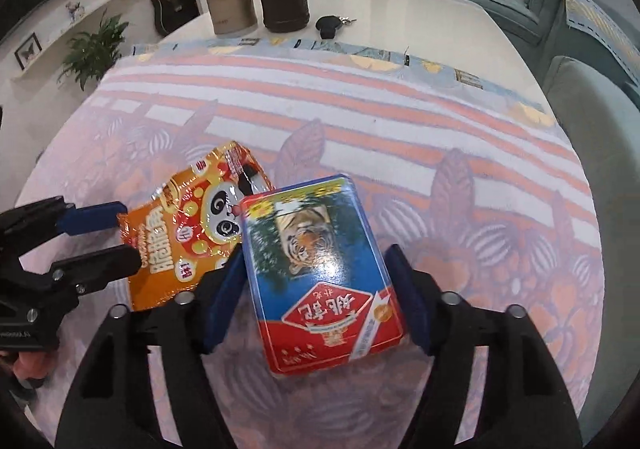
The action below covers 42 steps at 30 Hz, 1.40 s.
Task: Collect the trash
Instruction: 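Grasp the orange snack bag with the left tool while the right tool grasps the red-blue card box, then carry both items over the wastebasket and open both tools to drop them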
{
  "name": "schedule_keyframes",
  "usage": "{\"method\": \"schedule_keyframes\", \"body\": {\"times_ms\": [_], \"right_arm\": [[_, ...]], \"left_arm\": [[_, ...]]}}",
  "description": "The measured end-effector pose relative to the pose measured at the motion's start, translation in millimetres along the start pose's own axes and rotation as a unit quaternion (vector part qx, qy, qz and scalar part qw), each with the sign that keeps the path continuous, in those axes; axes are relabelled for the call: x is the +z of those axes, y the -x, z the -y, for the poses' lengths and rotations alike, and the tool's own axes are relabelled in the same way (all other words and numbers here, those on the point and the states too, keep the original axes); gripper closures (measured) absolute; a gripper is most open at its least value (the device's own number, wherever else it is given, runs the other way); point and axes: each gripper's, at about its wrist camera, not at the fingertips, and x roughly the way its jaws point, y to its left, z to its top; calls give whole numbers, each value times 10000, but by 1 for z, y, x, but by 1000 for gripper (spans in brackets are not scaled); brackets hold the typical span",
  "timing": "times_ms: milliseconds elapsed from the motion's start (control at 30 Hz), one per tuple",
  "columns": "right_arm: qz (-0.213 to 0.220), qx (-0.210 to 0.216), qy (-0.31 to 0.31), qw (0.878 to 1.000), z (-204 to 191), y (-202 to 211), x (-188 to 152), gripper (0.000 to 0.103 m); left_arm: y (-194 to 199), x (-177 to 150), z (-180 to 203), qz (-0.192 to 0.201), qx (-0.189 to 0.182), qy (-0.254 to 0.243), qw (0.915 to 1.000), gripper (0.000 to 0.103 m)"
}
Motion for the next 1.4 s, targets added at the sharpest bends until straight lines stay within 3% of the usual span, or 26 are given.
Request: {"method": "schedule_keyframes", "body": {"times_ms": [100,200,300,367,433,567,633,700,867,1000,1200,1400], "right_arm": [[90,45,-240,9997,9,11,-10,45],[238,62,-605,9979,21,28,-27,46],[342,48,-938,9950,34,48,-45,46],[357,52,-1070,9936,41,60,-58,46],[414,97,-1167,9923,45,70,-66,46],[546,119,-1360,9891,51,87,-81,46],[652,150,-1466,9869,54,97,-89,46],[791,171,-1614,9836,59,110,-98,46],[1149,59,-1834,9763,72,148,-115,46],[1424,-198,-1983,9695,86,185,-131,46],[1744,-714,-2323,9542,123,242,-169,46],[1684,-1220,-2966,9321,171,265,-223,46]], "left_arm": [[13,-3,17,178,-16,-455,9988,40],[4,-3,34,-28,-5,-803,9968,40],[-21,-7,49,-432,448,-1179,9911,41],[-26,-9,58,-430,832,-1445,9851,41],[-26,-6,57,-498,860,-1349,9859,54],[-24,1,45,-495,829,-1269,9872,67],[-24,3,43,-471,720,-1227,9887,99],[-22,5,44,-425,705,-1132,9902,100],[6,6,63,-80,161,-901,9958,100],[36,7,106,251,-391,-1020,9937,100],[59,10,198,561,-1264,-1348,9812,100],[41,-6,292,318,-1975,-1759,9639,101]]}}
